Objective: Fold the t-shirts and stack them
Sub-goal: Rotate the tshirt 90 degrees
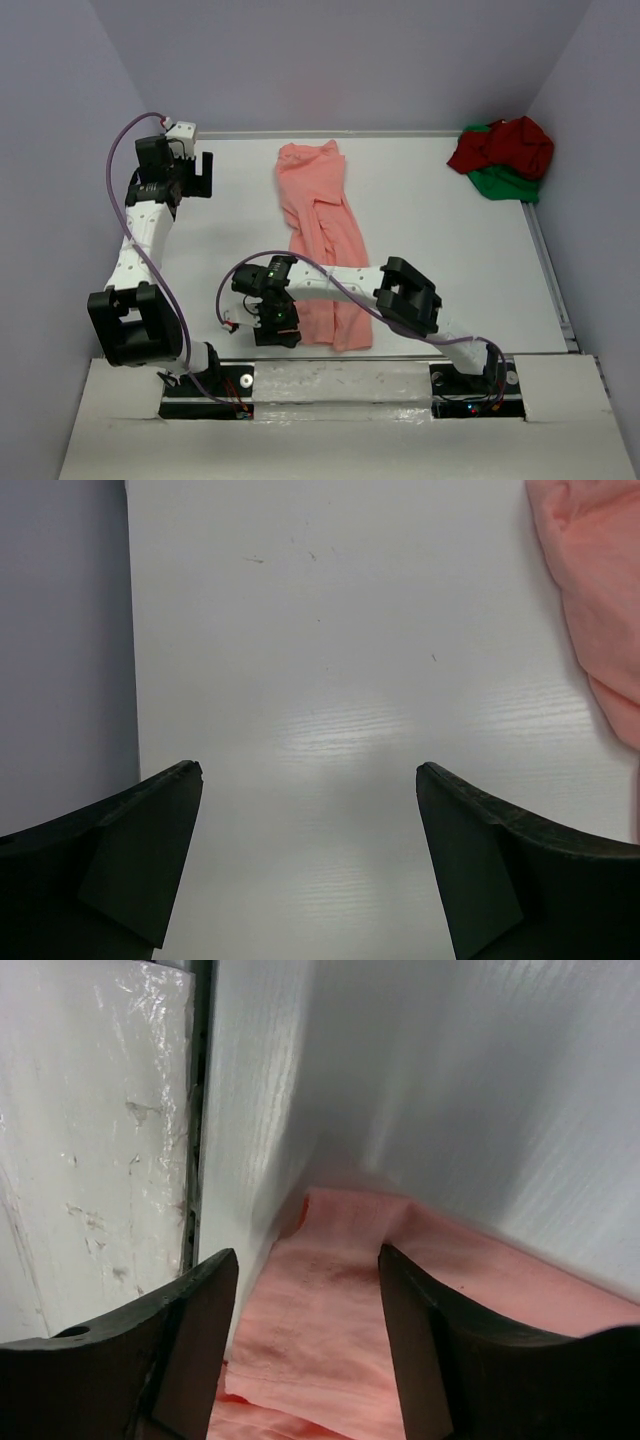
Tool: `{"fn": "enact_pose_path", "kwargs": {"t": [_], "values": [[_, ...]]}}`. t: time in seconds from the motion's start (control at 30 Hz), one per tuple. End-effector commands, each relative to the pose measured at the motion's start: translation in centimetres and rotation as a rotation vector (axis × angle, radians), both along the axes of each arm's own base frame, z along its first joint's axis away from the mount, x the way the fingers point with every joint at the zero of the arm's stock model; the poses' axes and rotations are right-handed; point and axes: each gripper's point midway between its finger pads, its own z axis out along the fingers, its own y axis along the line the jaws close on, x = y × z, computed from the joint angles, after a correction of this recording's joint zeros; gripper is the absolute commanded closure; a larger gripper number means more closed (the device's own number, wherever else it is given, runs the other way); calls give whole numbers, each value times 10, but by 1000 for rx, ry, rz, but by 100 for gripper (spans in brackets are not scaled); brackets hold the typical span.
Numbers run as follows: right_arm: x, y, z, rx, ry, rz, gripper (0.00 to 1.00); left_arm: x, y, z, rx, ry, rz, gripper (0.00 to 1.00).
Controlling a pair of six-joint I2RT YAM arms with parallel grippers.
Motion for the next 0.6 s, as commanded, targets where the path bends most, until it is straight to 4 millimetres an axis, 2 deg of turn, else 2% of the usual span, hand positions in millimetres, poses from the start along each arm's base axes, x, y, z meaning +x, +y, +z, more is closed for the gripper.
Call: {"fn": "enact_pose_path", "kwargs": {"t": [0.0,0.03,0.07,0.17,0.27,0.3,0.37,0.47,0.53,0.57], "values": [[7,11,-17,12,-6,-7,39,-2,-2,23,5,-78,-13,1],[7,12,-18,11,-4,-7,42,-2,-3,23,4,-78,-15,1],[8,14,-17,16,-5,-9,52,-2,-3,22,4,-77,-15,1],[8,16,-20,11,-2,-18,71,-2,-4,22,2,-77,-19,1],[9,13,-22,0,-11,-21,82,-2,-3,23,1,-78,-19,1],[10,13,-21,0,-12,-24,91,-2,-4,23,1,-78,-21,1],[10,11,-20,-2,-19,-28,100,-1,-4,23,0,-77,-22,1],[13,10,-12,3,-37,-35,100,-1,-5,25,-4,-82,-23,1],[12,9,1,11,-39,-40,100,0,-5,26,-6,-83,-24,1],[11,13,14,40,-35,-41,100,0,-5,27,-4,-85,-24,1]]}}
